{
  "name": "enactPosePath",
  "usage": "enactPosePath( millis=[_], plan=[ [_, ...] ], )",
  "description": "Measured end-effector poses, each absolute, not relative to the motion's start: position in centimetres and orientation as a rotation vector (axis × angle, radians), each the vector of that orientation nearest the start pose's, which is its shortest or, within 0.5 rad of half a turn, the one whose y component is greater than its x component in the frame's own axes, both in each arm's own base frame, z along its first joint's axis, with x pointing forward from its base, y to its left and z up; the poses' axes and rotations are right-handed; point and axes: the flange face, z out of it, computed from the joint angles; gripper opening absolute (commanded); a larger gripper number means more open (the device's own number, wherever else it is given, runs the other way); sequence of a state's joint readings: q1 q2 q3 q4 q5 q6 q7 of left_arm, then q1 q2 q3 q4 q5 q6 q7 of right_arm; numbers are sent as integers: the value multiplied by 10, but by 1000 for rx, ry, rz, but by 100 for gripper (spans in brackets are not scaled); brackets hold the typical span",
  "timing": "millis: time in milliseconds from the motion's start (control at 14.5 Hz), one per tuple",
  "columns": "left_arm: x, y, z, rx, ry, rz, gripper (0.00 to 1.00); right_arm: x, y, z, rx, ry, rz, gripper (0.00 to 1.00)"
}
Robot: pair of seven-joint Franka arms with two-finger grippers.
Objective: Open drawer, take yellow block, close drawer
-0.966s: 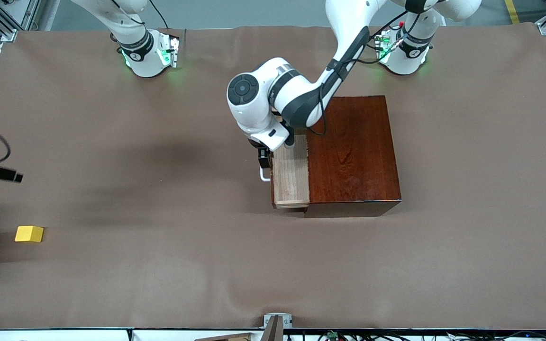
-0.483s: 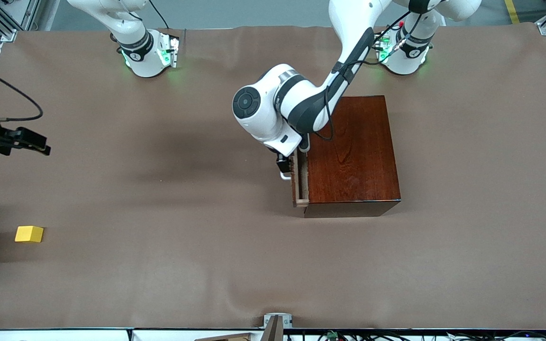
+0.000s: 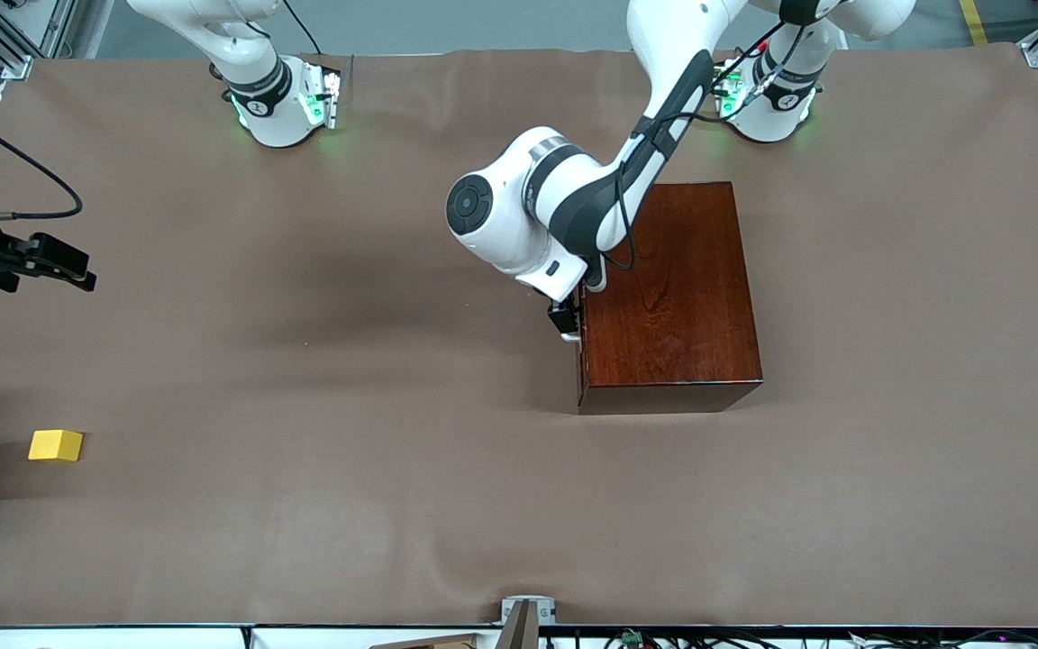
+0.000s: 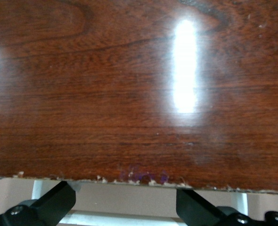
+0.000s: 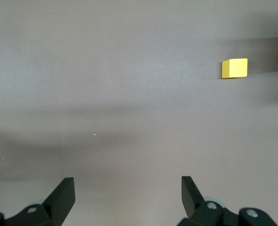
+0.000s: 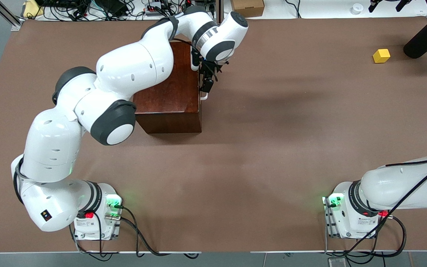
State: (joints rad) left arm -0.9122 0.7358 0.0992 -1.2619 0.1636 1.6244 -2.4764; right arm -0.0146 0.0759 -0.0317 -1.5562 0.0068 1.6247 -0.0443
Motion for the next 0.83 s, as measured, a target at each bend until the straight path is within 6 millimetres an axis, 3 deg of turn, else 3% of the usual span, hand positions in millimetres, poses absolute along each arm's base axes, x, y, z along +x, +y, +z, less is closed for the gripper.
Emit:
enactPosePath(
  millis=[276,414,552,690,828],
  plan=[
    [483,-509,303,2392,2494,458,100,579,-27,598,-3138,6,-6,100],
    [486,-509,318,2367,2481,459,100,579,-27,599,-3138,8,-9,100],
    [491,-511,346,2325,2448,454,100,578,-28,601,-3138,10,-12,100],
    [499,-508,392,2251,2395,458,100,577,-28,602,-3138,10,-17,100],
    [512,-490,435,2217,2356,439,100,575,-28,605,-3138,11,-20,100]
  ],
)
